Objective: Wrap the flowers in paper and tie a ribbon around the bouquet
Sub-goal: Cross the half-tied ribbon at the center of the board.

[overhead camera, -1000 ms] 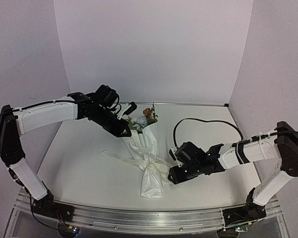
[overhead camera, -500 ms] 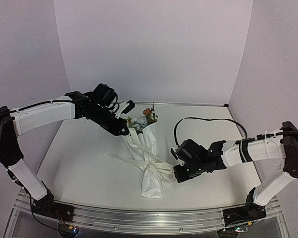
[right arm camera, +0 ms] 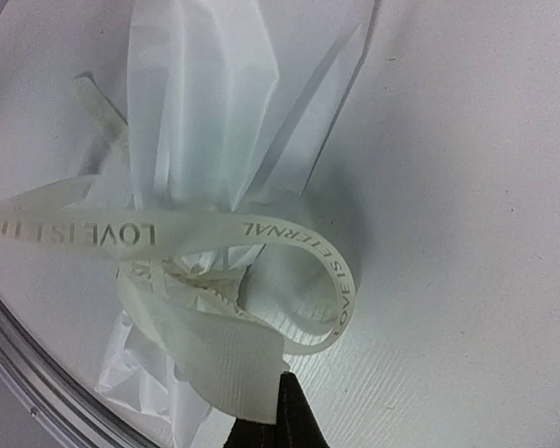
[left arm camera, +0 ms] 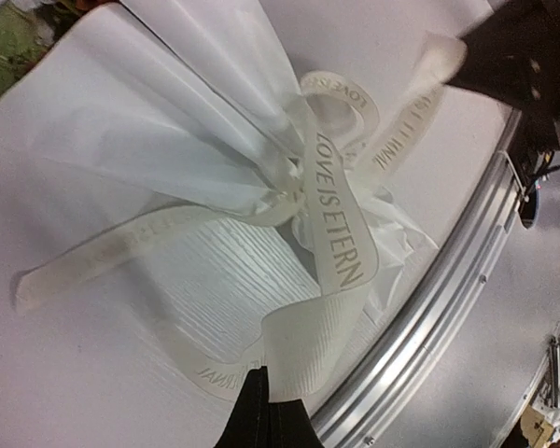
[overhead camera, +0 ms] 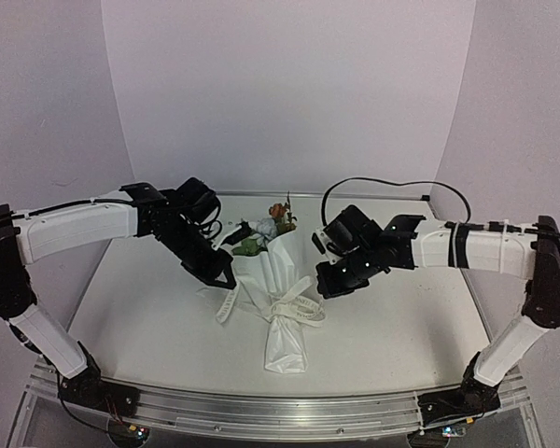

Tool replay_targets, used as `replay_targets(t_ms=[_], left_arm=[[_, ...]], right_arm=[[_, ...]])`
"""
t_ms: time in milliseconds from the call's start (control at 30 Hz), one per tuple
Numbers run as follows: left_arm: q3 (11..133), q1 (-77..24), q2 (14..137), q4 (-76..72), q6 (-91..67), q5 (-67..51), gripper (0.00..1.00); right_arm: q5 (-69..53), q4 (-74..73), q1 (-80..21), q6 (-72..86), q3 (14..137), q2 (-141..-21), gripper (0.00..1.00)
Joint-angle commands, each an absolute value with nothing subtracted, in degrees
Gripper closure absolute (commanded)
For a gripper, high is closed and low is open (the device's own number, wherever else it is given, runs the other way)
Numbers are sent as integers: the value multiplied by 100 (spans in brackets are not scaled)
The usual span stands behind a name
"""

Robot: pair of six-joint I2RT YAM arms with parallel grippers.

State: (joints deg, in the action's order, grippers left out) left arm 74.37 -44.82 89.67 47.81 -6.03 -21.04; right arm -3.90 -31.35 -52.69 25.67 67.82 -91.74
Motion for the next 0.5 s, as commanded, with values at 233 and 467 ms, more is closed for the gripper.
replay_targets(t_ms=[233,467], left_arm=[[7331,-5018,8976,3242,-2317,-4749,100],[7161,-5302,9630,331,-4766,-4717,100]], right_arm=[[-1971,-3318,-4364,2726,8313,-10455,100],[-2742,-3296,-4120,2792,8853,-11020,100]])
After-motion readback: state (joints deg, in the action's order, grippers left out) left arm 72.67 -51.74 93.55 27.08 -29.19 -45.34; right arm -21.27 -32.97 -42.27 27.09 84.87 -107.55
